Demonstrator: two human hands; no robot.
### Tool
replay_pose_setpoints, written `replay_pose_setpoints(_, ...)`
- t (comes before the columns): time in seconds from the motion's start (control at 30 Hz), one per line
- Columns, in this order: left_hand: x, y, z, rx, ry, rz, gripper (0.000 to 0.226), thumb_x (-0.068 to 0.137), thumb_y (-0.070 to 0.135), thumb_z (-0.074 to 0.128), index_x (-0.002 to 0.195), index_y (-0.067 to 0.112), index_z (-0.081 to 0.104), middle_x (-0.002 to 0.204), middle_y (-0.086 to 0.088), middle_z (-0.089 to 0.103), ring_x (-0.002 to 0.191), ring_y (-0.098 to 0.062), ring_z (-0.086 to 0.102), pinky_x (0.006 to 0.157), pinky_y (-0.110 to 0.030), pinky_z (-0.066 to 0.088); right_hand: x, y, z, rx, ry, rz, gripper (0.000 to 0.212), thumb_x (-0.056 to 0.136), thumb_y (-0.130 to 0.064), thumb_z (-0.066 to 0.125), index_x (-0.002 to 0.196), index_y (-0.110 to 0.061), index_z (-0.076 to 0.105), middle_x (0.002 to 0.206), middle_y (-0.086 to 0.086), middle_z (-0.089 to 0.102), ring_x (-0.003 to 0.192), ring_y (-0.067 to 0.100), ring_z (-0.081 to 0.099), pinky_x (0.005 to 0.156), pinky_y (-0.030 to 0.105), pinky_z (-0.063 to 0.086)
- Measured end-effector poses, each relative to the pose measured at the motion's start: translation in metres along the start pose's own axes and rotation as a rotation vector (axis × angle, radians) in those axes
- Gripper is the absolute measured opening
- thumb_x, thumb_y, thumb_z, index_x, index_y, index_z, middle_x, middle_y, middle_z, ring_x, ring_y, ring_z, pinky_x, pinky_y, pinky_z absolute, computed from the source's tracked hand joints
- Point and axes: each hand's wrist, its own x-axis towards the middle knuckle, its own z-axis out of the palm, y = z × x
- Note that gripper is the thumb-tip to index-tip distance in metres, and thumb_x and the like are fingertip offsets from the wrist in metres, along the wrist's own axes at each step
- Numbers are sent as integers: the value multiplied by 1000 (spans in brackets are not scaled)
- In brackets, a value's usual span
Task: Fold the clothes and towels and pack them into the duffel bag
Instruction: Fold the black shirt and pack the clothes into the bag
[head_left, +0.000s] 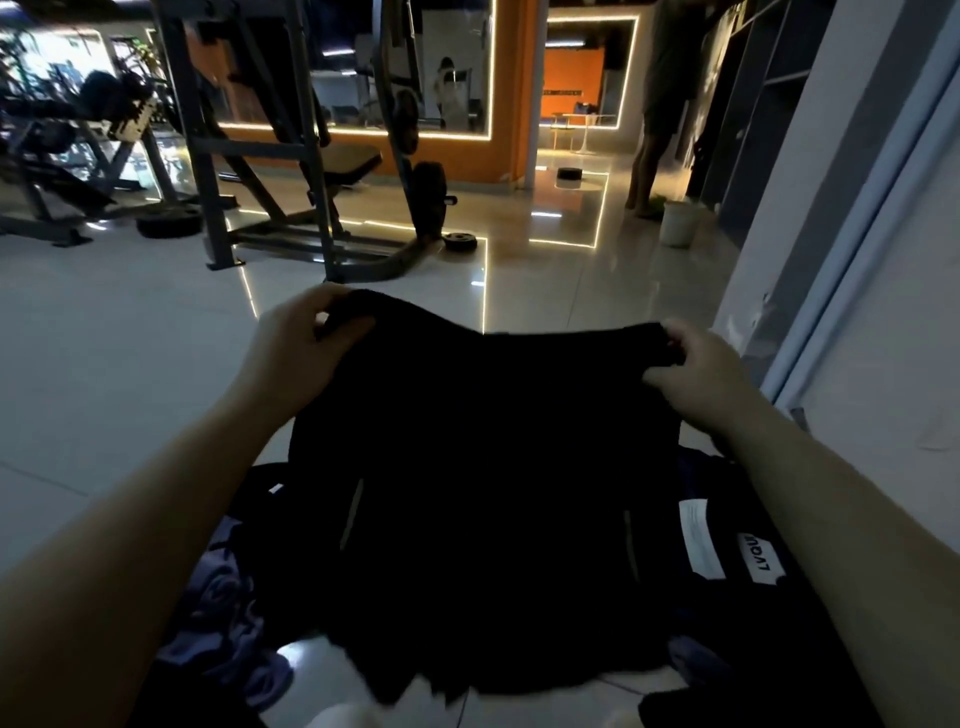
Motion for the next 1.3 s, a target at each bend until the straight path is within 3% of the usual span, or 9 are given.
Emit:
replay_pose_setpoints(0.07, -3, -6, 1, 42, -134, -52, 18, 90, 13, 62, 97, 29, 61, 97, 2, 64, 84, -13, 64, 74, -29, 50, 5, 6, -1, 18, -20, 14, 21, 84, -1, 60, 99, -16, 62, 93, 9, 65, 82, 23, 61, 72, 32, 46)
replay_pose_setpoints(0.2, -17, -36, 19, 425, -257, 30, 14, 86, 9, 67, 99, 16, 65, 88, -3, 63, 76, -24, 60, 70, -31, 43, 5, 39, 13, -345, -317, 185, 36, 84, 0, 60, 119, -10, 62, 102, 10, 64, 87, 22, 57, 65, 25, 41)
replay_pose_setpoints(0.37, -5, -34, 31, 394, -32, 99, 15, 89, 10, 63, 104, 10, 64, 90, 0, 59, 79, -23, 56, 70, -32, 41, 18, 36, 13, -134, -66, 192, 32, 87, -5, 57, 118, -12, 59, 105, 11, 63, 91, 27, 58, 77, 35, 44)
replay_pose_setpoints(0.5, -18, -53, 43, 556, -284, -10, 18, 91, 11, 60, 108, 5, 61, 99, -15, 65, 91, -30, 59, 69, -31, 37, 13, 40, 21, -264, -256, 239, 24, 89, -6, 59, 113, -10, 60, 104, 12, 62, 88, 24, 54, 72, 29, 40)
replay_pose_setpoints(0.7, -2, -46, 32, 361, -84, -60, 19, 92, 16, 59, 110, 10, 59, 99, -7, 60, 86, -26, 56, 75, -34, 43, 23, 27, 16, -191, -21, 102, 19, 85, -6, 59, 104, -9, 59, 95, 9, 61, 88, 26, 56, 71, 31, 39)
replay_pose_setpoints(0.93, -19, -55, 37, 441, -339, -129, 16, 93, 16, 60, 107, 9, 58, 97, -8, 60, 81, -23, 52, 60, -22, 35, 18, 49, 19, -226, -399, 231, 24, 87, -4, 63, 105, -18, 56, 111, 14, 63, 86, 21, 59, 69, 26, 45)
replay_pose_setpoints(1.03, -26, -71, 26, 402, -609, -309, 8, 91, 16, 63, 94, 16, 56, 95, -10, 62, 77, -19, 55, 66, -26, 42, 8, 48, 7, -155, -749, 382, 35, 90, -1, 60, 117, -22, 52, 117, 7, 59, 86, 16, 61, 63, 20, 53)
replay_pose_setpoints(1.17, -44, -71, 14, 155, -846, -504, 27, 79, 29, 76, 90, 17, 55, 77, -4, 65, 63, -15, 58, 55, -28, 48, -5, 50, -8, -109, -923, 471, 39, 89, 2, 59, 118, -23, 57, 111, 3, 66, 98, 27, 66, 75, 29, 56)
replay_pose_setpoints(1.3, -46, -59, -2, -48, -879, -598, 56, 64, 40, 81, 104, 8, 57, 94, -13, 68, 80, -29, 61, 68, -37, 50, -1, 54, -16, 41, -971, 543, 41, 87, 4, 59, 118, -22, 59, 107, 4, 72, 98, 28, 68, 67, 31, 58)
